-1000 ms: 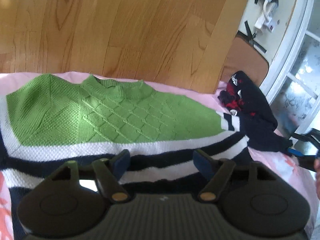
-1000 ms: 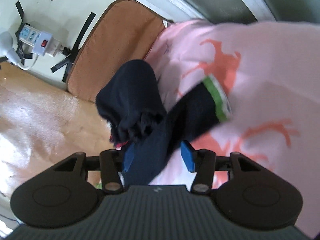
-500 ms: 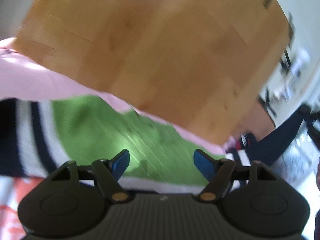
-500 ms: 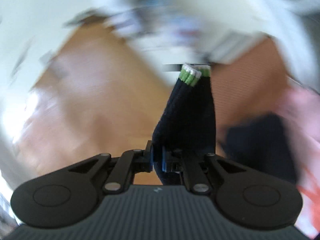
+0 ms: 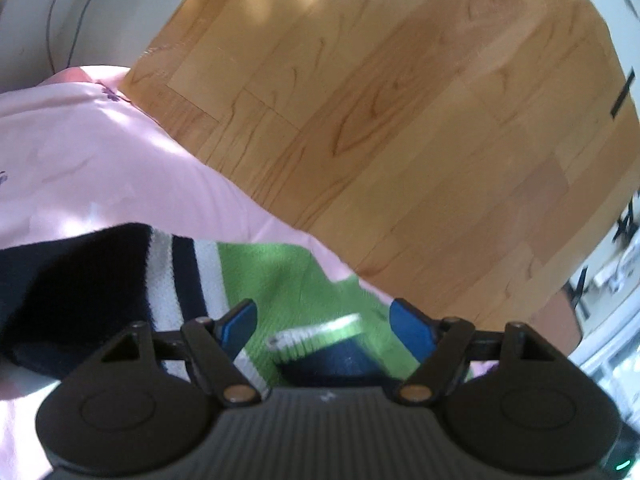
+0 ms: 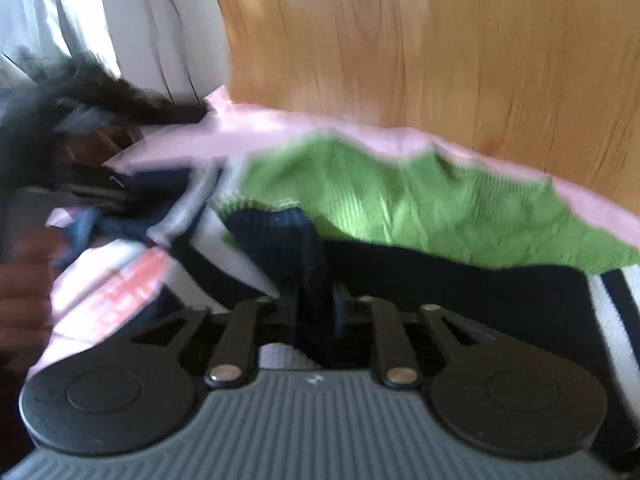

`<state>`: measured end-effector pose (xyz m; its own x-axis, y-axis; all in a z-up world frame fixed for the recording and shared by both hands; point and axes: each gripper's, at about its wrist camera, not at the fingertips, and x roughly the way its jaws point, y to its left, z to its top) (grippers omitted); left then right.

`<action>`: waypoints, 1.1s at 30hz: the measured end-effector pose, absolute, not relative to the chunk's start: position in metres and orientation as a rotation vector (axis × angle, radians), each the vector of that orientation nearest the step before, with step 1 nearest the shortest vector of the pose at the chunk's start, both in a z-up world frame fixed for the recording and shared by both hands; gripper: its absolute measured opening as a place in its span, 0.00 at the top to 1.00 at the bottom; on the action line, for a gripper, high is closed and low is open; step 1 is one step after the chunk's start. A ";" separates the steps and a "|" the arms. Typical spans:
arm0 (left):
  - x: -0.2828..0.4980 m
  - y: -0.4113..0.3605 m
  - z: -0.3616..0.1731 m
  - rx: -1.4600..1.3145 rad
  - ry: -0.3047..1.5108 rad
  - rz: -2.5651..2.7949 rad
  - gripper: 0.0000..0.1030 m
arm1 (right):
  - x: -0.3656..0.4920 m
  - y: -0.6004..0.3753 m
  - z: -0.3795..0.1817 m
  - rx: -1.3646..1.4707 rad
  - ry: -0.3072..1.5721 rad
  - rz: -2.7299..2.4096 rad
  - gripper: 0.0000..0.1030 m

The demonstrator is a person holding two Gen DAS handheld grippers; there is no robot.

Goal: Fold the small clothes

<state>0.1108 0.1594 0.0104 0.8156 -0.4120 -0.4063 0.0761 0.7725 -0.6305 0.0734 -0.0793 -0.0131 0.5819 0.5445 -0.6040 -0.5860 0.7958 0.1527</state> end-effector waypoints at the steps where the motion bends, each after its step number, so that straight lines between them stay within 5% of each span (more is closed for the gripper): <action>1: 0.112 0.156 0.010 -0.628 0.569 -0.289 0.26 | 0.068 -0.091 -0.007 -0.045 0.689 0.674 0.49; 7: 0.114 0.129 0.003 -0.513 0.607 -0.326 0.25 | 0.070 -0.202 0.040 0.082 0.519 0.386 0.45; 12: 0.112 0.117 -0.002 -0.448 0.633 -0.330 0.25 | 0.109 -0.267 0.010 0.168 0.673 0.109 0.38; 13: 0.113 0.117 -0.003 -0.446 0.639 -0.330 0.25 | 0.110 -0.274 0.001 0.208 0.701 0.118 0.53; 14: 0.114 0.117 -0.004 -0.444 0.643 -0.328 0.25 | 0.109 -0.278 -0.006 0.230 0.717 0.139 0.89; 18: 0.116 0.117 -0.006 -0.434 0.648 -0.316 0.25 | 0.096 -0.272 0.000 0.150 0.609 0.025 0.90; 19: 0.116 0.117 -0.006 -0.431 0.649 -0.308 0.25 | 0.101 -0.276 0.001 0.150 0.596 -0.041 0.98; 27: 0.119 0.125 -0.006 -0.463 0.657 -0.243 0.25 | 0.072 -0.268 0.030 0.187 0.532 0.027 0.84; 29: 0.118 0.127 -0.004 -0.471 0.648 -0.222 0.25 | 0.070 -0.239 0.042 0.133 0.567 0.190 0.52; 33: 0.116 0.135 -0.001 -0.486 0.627 -0.175 0.25 | 0.070 -0.165 0.043 -0.050 0.650 0.436 0.44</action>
